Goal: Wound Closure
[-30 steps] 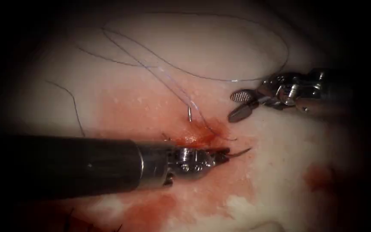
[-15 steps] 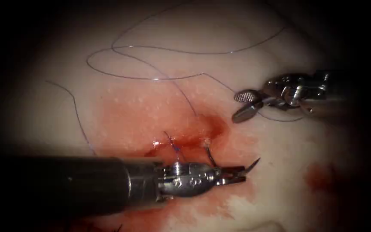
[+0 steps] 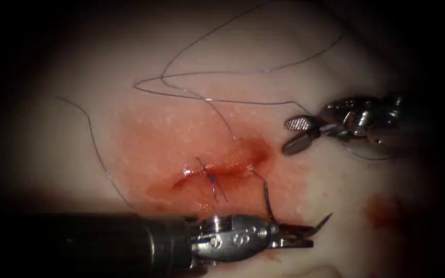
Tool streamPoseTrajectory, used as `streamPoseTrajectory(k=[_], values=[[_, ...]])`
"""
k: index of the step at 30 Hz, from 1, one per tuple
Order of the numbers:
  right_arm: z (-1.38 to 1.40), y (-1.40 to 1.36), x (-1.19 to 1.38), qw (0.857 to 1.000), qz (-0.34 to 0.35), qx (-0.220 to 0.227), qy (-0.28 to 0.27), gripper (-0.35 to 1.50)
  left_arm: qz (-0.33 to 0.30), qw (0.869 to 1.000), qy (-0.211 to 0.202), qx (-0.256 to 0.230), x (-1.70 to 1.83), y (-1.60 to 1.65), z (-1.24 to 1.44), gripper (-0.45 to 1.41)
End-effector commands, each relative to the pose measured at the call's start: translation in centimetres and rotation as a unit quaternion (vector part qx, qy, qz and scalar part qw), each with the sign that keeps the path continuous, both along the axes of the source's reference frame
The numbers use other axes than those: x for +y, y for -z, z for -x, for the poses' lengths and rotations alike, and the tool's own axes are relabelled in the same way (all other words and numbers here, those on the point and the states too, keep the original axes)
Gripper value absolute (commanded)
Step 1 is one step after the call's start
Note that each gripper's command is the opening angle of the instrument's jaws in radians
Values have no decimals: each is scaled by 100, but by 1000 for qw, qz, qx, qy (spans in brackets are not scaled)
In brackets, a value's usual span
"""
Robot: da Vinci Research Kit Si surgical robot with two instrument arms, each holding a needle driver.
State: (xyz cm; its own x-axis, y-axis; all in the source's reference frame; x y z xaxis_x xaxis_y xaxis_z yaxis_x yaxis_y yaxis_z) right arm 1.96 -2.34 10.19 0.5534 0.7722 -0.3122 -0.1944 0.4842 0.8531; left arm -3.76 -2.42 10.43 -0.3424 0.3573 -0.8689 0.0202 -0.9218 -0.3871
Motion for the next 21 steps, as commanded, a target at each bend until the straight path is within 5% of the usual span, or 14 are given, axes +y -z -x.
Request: streamPoseTrajectory(k=[1, 10, 15, 21], values=[[-1, 2, -6, 1000, -19, 11, -9, 101, 33, 999, -4, 10, 4, 0, 1, -45], [18, 22, -34, 985, -135, 90, -53, 89, 222, 973, -31, 57, 42, 28, -30, -45], [21, 28, -42, 978, -146, 135, -58, 101, 275, 958, -33, 74, 66, 50, -51, -45], [33, 25, -41, 981, -117, 150, -47, 101, 284, 955, -24, 80, 76, 56, -64, -45]])
